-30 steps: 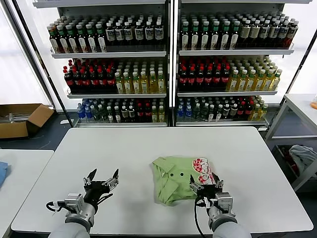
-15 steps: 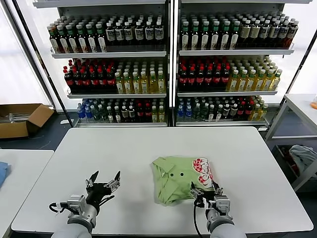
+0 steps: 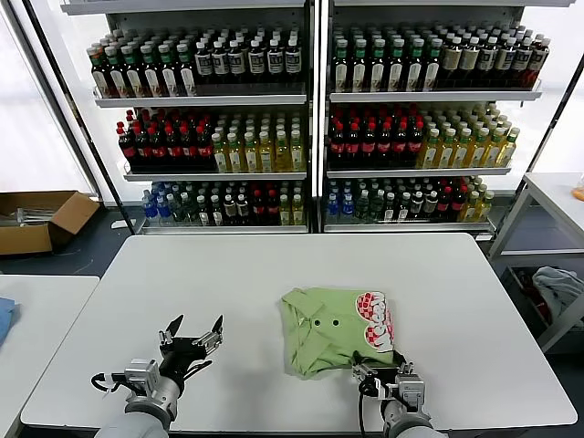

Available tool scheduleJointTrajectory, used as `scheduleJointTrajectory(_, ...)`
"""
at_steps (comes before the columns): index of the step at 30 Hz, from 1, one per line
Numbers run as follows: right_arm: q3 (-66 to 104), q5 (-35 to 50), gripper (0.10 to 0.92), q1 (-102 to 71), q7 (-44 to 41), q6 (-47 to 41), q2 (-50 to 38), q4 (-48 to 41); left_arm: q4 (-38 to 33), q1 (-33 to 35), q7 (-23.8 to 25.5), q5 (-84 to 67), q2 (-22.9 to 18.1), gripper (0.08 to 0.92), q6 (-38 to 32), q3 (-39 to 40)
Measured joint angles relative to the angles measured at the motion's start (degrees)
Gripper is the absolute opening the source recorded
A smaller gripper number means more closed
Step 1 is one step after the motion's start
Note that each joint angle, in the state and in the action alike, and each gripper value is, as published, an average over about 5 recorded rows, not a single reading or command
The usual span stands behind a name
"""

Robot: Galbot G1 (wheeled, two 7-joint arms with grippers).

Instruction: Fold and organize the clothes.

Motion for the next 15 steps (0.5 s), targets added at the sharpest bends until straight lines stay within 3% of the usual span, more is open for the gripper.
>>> scheduleJointTrajectory(15,1.82,1.62,0.823,-1.95,-2.33,-0.02,-1.0,4.57,0.0,-0.04,0.27,0.02,-0.25,0.823,0.25,0.27)
